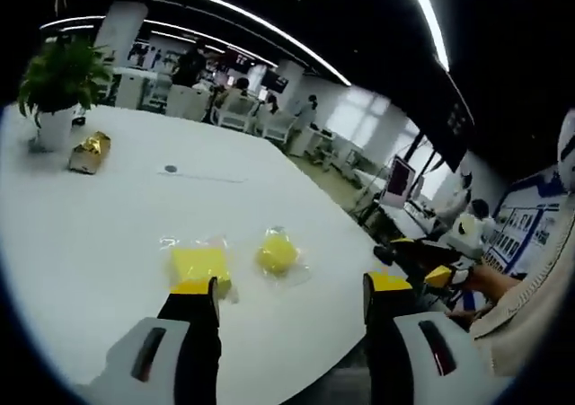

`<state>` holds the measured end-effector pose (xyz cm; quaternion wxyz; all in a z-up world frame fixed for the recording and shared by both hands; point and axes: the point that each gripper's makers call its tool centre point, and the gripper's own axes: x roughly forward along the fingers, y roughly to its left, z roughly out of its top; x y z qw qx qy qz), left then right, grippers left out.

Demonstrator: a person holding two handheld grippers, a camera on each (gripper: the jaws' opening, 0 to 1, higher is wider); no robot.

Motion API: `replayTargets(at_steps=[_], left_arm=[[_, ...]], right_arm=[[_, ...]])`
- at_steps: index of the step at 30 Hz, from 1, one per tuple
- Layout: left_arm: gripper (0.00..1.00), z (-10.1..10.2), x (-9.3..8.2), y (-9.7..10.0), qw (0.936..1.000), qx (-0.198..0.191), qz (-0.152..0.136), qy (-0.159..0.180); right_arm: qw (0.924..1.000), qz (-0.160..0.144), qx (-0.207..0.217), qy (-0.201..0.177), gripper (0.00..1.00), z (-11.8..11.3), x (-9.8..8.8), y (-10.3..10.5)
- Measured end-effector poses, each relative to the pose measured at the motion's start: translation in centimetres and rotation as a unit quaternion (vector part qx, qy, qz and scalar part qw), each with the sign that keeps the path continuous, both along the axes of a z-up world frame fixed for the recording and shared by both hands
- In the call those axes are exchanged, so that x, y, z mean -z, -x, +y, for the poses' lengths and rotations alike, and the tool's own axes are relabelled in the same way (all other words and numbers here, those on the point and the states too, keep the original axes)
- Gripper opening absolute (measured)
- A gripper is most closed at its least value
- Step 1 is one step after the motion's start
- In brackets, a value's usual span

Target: Compare the silicone blocks by pressing each to a similar depth, holding the contact briefly, and releasing to observe deformation and rebound differences across the visible hardness samples.

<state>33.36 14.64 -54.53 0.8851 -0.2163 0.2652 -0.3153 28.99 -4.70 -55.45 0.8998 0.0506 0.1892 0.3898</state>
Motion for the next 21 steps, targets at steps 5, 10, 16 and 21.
replayTargets(at_steps=[5, 10, 16, 21], left_arm=[[0.7, -2.4, -0.7, -1.8, 0.9959, 0.003, 0.045, 0.078], [0.74, -4.7, 0.1, -3.6, 0.9923, 0.017, 0.082, 0.092], [0.74, -6.8, 1.8, -6.9, 0.9825, 0.008, 0.136, 0.127], [0.72, -7.6, 4.6, -9.6, 0.9787, -0.003, 0.171, 0.114]], right_arm=[[1.0, 0.006, 0.004, -0.003, 0.69, -0.5, 0.4, -0.2], [0.9998, 0.018, 0.01, -0.008, 0.67, -1.1, 1.1, -0.5], [0.9995, 0.029, 0.009, -0.01, 0.66, -1.5, 1.6, -1.0], [0.9986, 0.041, 0.012, -0.03, 0.62, -2.3, 1.4, -1.4]])
